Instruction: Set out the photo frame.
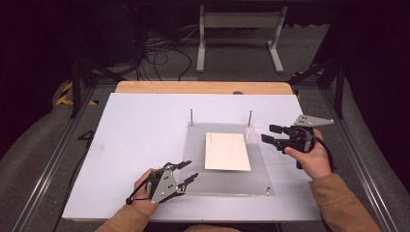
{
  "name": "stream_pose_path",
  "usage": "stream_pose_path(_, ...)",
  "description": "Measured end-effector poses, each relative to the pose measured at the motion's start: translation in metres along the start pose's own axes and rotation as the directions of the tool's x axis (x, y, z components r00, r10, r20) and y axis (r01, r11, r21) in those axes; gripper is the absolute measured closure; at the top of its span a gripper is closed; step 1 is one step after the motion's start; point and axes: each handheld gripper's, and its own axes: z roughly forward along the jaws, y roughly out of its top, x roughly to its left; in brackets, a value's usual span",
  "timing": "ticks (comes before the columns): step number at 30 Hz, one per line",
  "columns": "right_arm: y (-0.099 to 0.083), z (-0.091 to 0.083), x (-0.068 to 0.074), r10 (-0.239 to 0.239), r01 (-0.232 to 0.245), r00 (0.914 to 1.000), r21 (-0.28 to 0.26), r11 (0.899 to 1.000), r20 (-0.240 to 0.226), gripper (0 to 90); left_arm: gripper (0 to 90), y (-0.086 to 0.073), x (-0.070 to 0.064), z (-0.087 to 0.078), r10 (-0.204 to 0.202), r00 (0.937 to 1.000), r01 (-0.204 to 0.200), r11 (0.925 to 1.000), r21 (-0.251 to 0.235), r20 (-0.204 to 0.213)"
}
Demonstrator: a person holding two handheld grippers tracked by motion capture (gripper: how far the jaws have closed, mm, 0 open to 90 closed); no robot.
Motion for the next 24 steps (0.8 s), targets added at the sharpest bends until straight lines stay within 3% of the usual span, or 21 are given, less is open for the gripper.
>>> stream_pose_path(7,-0.013,-0.027,0.016,-0.027,0.027,0.9996,-0.021,0.999,-0.009,32.9,54.8,0.001,0.001,0.0,-0.008,1.0,0.008,1.0,-0.001,0.001)
stream_pose_path(11,-0.021,-0.037,0.025,-0.083,0.083,0.9965,-0.007,0.996,0.003,30.5,54.9,0.001,0.001,0.0,-0.011,0.9999,0.011,0.9999,0.001,0.001)
stream_pose_path(24,-0.046,-0.04,0.039,-0.197,0.196,0.9804,0.062,0.979,0.003,23.7,54.8,0.001,0.001,0.0,-0.013,0.9999,0.013,0.9999,-0.001,0.003)
